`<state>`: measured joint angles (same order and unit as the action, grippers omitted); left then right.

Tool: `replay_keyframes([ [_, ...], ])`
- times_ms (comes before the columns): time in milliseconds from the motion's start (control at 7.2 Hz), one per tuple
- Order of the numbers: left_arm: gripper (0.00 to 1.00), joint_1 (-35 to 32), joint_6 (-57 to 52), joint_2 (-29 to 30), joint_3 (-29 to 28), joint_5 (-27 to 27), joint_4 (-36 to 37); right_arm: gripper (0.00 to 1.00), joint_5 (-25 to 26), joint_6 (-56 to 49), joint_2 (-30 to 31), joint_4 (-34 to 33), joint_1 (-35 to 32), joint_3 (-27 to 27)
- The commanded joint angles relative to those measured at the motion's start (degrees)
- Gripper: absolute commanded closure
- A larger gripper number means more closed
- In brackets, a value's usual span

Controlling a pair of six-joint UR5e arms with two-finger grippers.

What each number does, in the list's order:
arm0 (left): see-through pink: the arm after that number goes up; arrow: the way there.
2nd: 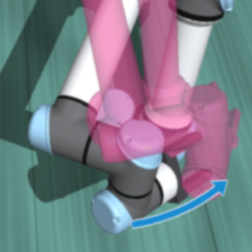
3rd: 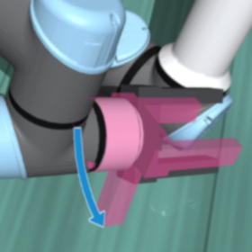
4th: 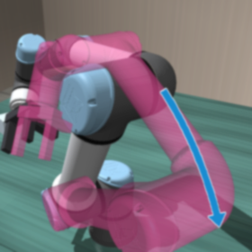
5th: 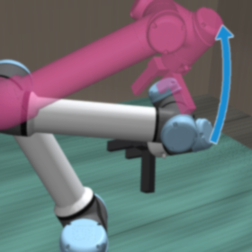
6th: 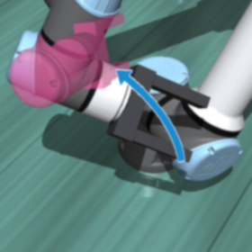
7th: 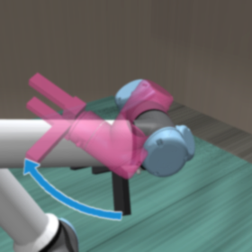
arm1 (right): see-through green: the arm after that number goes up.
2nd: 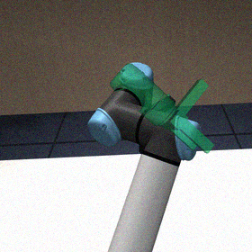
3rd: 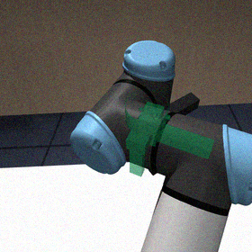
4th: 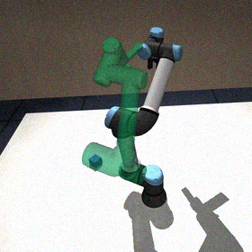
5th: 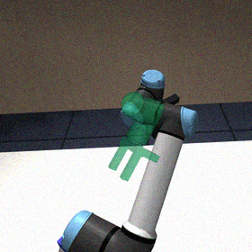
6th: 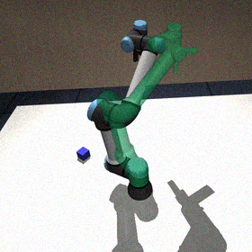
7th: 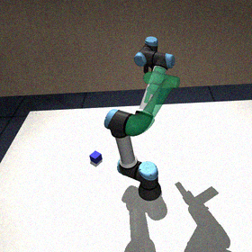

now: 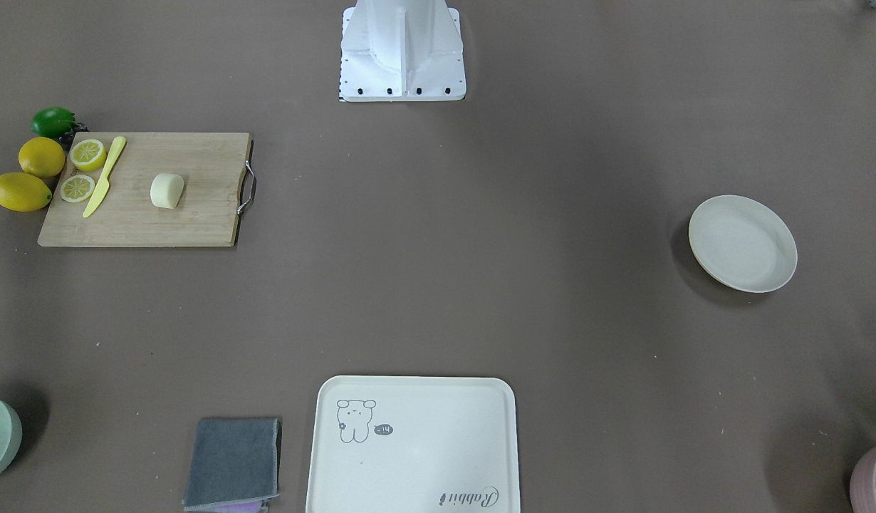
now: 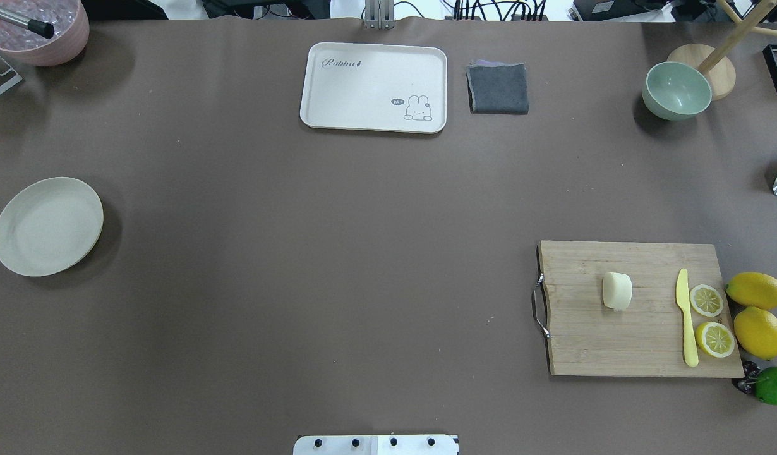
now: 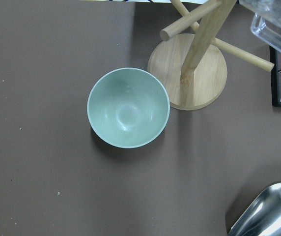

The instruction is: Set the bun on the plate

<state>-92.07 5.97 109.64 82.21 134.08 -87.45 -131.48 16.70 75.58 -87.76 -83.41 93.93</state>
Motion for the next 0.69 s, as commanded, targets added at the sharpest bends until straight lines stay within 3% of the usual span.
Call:
replay_keyframes([
  [0,0.02,0.0,-0.5,-0.8,0.2,-0.2,-1.0,0.00,-0.4,0.0,-0.3,-0.1,0.0,0.0],
  [556,0.02,-0.4,-1.1,-2.0,0.6,0.3,-4.8,0.00,-0.4,0.0,-0.3,0.1,0.0,0.0],
])
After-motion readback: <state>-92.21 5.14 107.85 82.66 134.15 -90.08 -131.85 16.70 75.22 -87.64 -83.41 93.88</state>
